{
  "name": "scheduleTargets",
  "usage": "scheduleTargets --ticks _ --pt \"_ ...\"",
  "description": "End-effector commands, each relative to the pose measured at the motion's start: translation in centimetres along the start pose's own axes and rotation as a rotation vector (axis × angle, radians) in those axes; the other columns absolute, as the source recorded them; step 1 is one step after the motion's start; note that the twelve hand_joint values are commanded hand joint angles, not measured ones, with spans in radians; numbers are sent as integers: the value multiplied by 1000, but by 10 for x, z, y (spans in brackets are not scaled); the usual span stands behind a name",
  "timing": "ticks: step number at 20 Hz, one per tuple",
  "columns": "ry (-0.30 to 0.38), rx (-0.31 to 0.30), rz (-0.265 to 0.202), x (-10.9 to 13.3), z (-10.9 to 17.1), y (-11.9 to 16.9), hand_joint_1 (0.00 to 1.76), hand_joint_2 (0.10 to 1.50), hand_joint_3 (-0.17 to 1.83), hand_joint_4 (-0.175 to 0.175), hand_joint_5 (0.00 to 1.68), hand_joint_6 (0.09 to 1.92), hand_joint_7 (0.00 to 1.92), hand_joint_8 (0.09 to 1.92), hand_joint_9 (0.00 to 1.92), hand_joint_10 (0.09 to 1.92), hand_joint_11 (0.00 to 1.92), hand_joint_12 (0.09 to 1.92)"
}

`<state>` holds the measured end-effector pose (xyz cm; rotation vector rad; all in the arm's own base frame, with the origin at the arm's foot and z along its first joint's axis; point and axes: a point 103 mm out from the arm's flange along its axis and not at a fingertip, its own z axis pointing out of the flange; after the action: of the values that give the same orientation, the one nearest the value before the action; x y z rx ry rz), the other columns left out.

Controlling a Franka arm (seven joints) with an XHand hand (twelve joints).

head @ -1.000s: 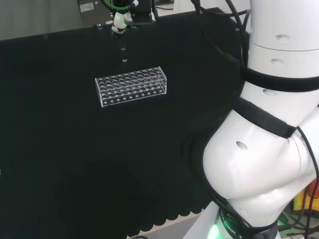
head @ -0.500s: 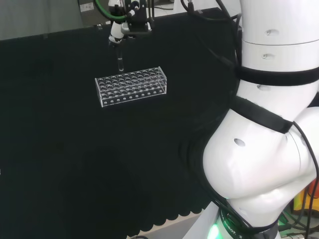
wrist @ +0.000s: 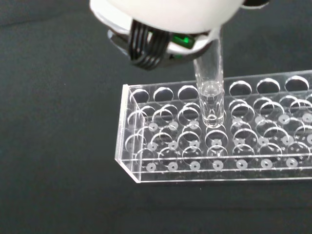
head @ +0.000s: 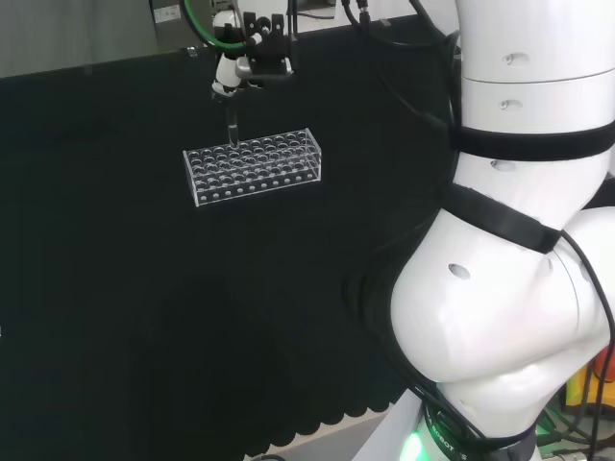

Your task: Put the test tube back in the rack.

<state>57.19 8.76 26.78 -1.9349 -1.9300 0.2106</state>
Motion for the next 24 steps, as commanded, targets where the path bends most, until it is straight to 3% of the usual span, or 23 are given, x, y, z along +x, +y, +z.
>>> scheduleTargets --ticks 1,24 --pt "17 14 11 -6 8 1 1232 652 627 -175 1342 521 1745 487 1700 771 1352 826" --pt "5 57 30 -2 26 18 1232 652 628 -175 1341 522 1743 491 1700 772 1351 827"
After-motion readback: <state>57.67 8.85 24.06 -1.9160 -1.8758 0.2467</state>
